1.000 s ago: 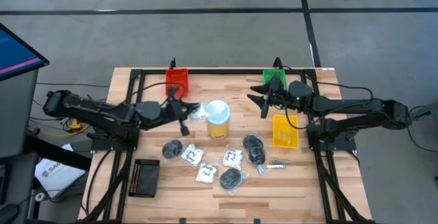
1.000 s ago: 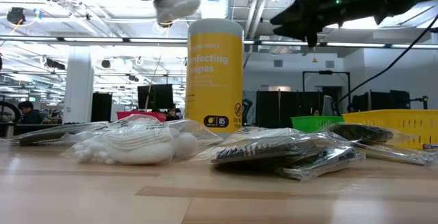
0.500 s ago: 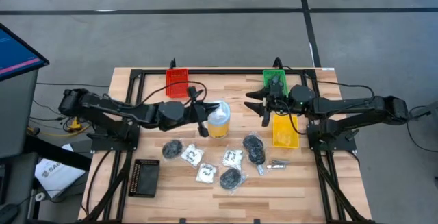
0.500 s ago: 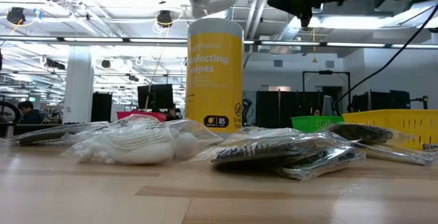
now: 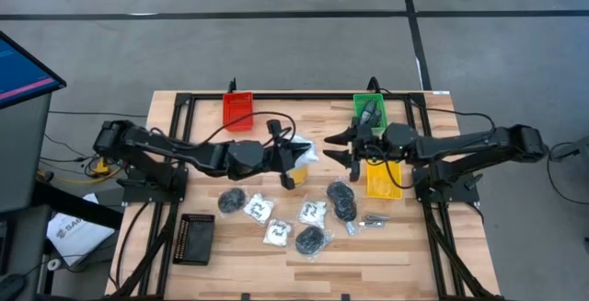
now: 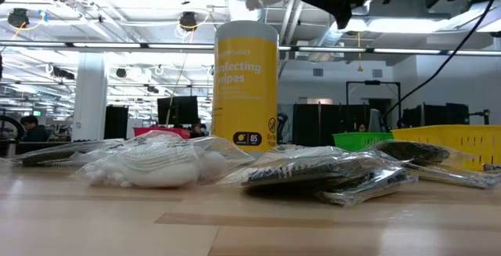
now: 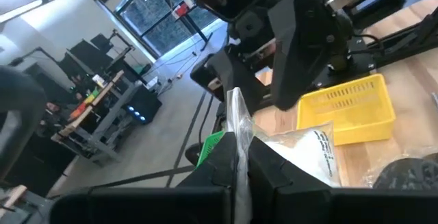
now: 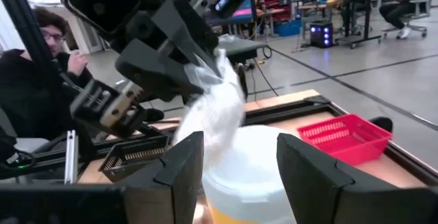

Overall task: Pick & Place Travel size toiletries
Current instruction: Put the white cotton pack into the yellow bin

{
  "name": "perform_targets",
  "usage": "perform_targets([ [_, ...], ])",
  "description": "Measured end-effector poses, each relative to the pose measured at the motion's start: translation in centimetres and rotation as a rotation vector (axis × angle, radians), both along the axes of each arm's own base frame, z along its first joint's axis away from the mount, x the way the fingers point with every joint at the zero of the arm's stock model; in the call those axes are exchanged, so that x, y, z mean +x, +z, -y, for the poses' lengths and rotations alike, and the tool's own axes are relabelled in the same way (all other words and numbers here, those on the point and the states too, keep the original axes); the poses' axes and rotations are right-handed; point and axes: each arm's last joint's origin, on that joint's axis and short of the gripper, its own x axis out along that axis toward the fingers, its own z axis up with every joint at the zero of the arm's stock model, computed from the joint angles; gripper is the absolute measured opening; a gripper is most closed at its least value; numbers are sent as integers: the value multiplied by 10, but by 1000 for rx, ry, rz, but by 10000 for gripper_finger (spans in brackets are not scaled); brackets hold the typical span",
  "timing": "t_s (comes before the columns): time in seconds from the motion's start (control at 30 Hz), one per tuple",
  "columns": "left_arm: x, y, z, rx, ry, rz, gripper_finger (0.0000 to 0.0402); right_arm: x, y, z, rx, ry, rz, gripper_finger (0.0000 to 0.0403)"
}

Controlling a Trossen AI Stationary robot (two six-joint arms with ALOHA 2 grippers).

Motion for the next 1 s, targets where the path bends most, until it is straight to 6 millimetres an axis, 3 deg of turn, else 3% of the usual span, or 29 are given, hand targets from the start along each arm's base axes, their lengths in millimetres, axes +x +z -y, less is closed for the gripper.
perform_targets([
  [0.33, 14, -4, 3, 23, -6, -8, 4, 7, -5, -6, 1, 25, 1, 175],
  [1.0, 15, 0, 4, 9, -38, 44, 5, 10, -5, -9, 45, 37, 26, 170],
])
